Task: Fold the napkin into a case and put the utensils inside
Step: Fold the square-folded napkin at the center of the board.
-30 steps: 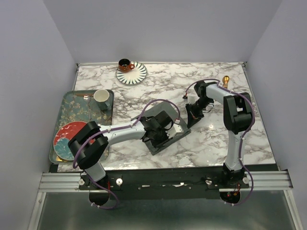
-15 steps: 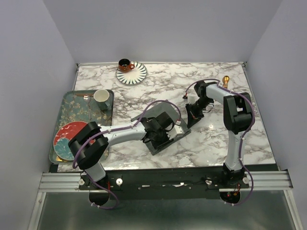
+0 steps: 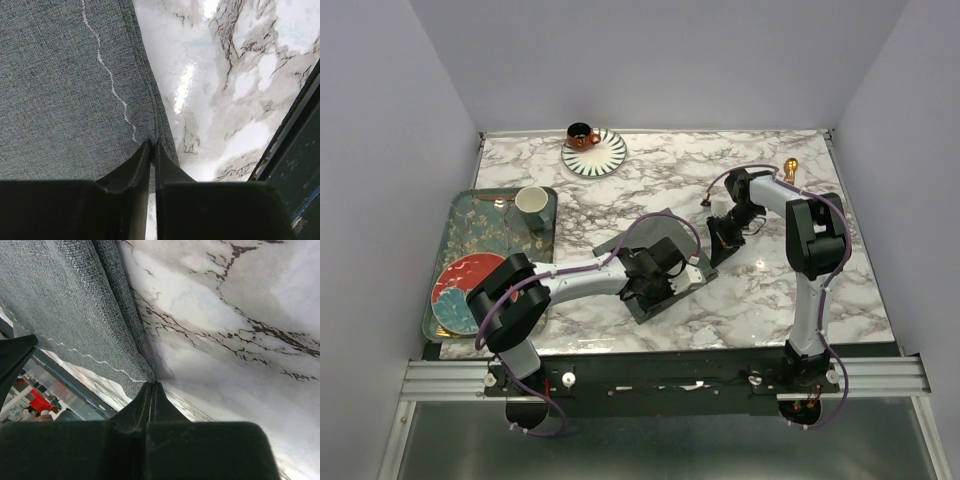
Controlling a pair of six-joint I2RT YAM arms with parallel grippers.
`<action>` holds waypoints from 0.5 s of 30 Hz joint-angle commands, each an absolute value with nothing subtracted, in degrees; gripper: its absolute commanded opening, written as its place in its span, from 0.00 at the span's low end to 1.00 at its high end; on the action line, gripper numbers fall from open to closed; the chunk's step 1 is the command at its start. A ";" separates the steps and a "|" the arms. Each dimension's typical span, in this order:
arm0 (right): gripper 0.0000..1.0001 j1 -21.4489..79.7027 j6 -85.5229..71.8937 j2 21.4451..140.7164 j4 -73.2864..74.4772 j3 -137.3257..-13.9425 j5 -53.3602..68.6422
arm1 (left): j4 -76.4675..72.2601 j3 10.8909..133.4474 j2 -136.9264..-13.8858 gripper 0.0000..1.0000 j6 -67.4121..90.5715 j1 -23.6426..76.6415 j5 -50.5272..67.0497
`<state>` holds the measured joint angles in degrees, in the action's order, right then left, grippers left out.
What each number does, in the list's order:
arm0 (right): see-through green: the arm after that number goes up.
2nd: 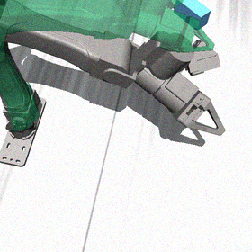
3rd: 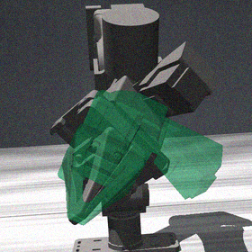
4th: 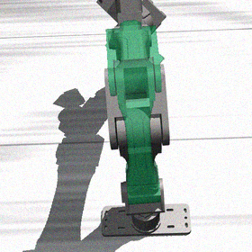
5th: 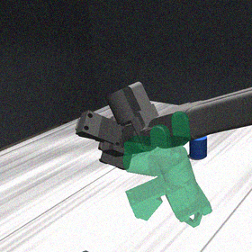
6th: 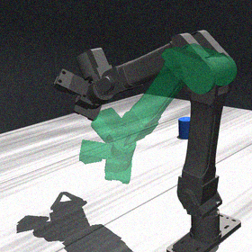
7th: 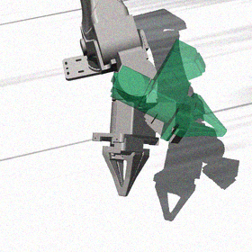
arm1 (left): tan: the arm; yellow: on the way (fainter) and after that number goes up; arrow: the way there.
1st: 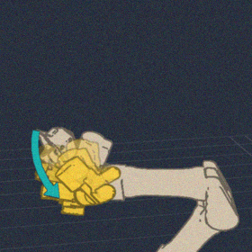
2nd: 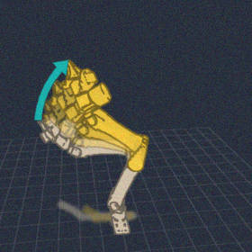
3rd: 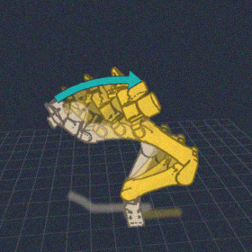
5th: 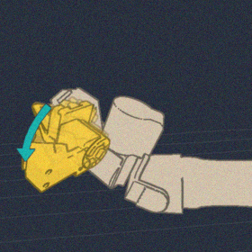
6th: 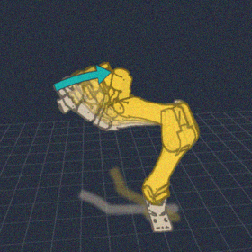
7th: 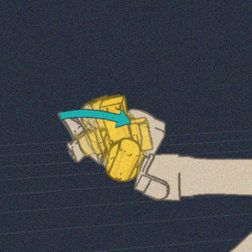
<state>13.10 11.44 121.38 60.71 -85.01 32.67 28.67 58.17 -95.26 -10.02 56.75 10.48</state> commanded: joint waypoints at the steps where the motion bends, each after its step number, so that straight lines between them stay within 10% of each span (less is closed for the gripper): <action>1: 0.03 12.92 12.04 120.06 61.17 -85.69 32.78 | 28.83 58.89 -93.69 0.08 -10.63 56.95 9.23; 15: 0.03 12.83 12.66 114.43 64.07 -85.00 35.77 | 35.07 59.33 -87.45 0.00 -13.01 56.95 10.46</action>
<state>13.10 11.84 117.95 62.28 -85.12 33.54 31.57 58.39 -90.30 -11.64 56.75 10.24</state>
